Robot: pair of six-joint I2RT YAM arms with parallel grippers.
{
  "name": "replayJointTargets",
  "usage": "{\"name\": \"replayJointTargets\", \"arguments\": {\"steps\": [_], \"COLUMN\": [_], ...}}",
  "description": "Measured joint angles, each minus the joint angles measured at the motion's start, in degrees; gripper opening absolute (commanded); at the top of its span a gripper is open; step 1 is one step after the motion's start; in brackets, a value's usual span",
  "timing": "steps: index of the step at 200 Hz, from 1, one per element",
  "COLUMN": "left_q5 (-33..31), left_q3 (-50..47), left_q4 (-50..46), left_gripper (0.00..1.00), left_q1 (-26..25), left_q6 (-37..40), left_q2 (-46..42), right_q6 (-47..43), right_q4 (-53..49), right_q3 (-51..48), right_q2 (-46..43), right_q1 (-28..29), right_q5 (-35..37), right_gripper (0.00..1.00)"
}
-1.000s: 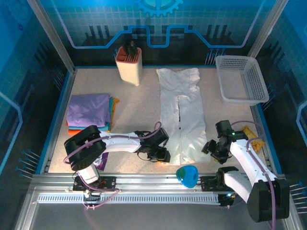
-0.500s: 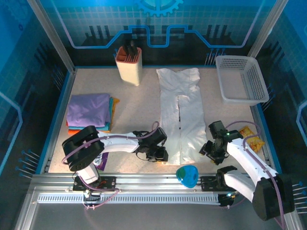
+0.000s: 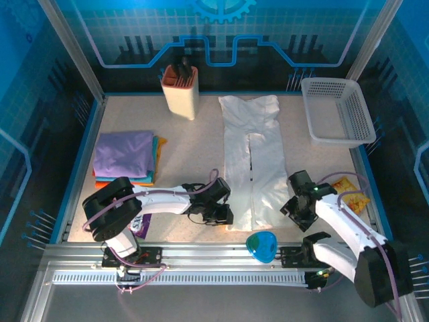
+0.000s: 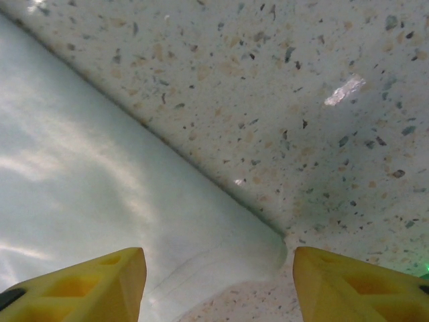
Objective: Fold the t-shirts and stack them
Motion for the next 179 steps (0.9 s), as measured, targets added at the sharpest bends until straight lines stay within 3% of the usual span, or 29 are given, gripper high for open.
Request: {"name": "replayJointTargets", "arguments": {"steps": [30, 70, 87, 117, 179], "left_q5": [-0.02, 0.0, 0.02, 0.15, 0.13], "left_q3": [0.0, 0.0, 0.0, 0.02, 3.76], "left_q4": [1.07, 1.9, 2.38, 2.82, -0.48], "left_gripper": [0.17, 0.1, 0.06, 0.0, 0.0], "left_q1": [0.26, 0.39, 0.39, 0.39, 1.95], "left_q6": [-0.44, -0.57, -0.96, -1.75, -1.7], "left_q2": [0.66, 1.36, 1.36, 1.36, 1.27], "right_q6": [-1.33, -3.13, -3.17, -3.67, -6.08], "right_q4": [1.99, 3.72, 4.33, 5.09, 3.23], "right_q3": [0.39, 1.55, 1.62, 1.36, 4.04], "right_q2": [4.37, 8.81, 8.66, 5.46, 2.91], "right_q1": [0.0, 0.02, 0.02, 0.02, 0.0], "right_q5": [-0.04, -0.63, -0.9, -1.16, -1.33], "right_gripper": [0.54, 0.4, 0.31, 0.07, 0.04]}}
